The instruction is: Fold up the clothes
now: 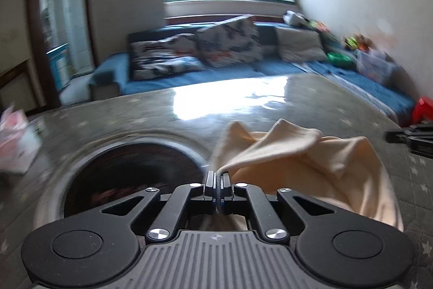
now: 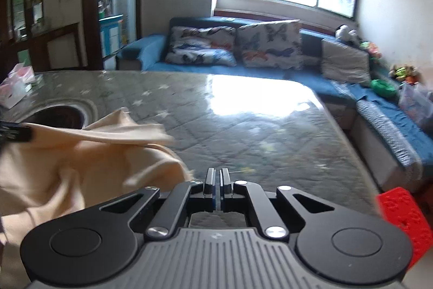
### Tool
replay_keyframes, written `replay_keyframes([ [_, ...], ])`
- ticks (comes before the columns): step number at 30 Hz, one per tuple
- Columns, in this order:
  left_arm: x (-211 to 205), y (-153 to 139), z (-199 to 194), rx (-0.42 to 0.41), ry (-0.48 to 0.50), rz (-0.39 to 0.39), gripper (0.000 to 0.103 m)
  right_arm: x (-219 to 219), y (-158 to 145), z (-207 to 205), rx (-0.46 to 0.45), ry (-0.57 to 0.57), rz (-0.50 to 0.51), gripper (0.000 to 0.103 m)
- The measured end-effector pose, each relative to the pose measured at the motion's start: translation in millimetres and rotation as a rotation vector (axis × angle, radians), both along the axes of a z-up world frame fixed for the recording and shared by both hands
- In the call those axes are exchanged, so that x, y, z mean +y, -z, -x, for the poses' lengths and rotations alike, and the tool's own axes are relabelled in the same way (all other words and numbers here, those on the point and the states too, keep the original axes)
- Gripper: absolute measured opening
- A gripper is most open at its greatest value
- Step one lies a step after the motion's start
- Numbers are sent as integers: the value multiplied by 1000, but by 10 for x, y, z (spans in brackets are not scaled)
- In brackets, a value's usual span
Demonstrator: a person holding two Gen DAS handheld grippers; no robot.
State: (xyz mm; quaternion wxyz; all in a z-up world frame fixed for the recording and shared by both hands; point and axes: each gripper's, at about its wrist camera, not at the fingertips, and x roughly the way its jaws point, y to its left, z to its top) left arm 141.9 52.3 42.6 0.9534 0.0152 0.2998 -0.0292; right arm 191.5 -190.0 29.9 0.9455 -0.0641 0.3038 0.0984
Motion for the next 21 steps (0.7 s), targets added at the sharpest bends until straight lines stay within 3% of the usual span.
replay_keyframes([
  [3,234,2,210,6,-52,20,3,-72,-52,76,7,-9,-36,7],
  [4,281,24,279,11,-65,21,3,-65,-57,92,12,-23,-38,13],
  [5,329,45,339,20,-81,28,3,-38,-51,103,16,-39,-32,30],
  [6,377,67,400,28,-97,34,3,6,-39,117,14,-50,-18,38],
  [11,592,126,622,55,-161,82,3,211,95,3,37,-92,15,40],
  [14,628,176,692,80,-170,75,3,262,204,-144,56,-100,30,45],
  [21,525,218,698,99,-141,27,7,379,346,-345,91,-129,38,40],
])
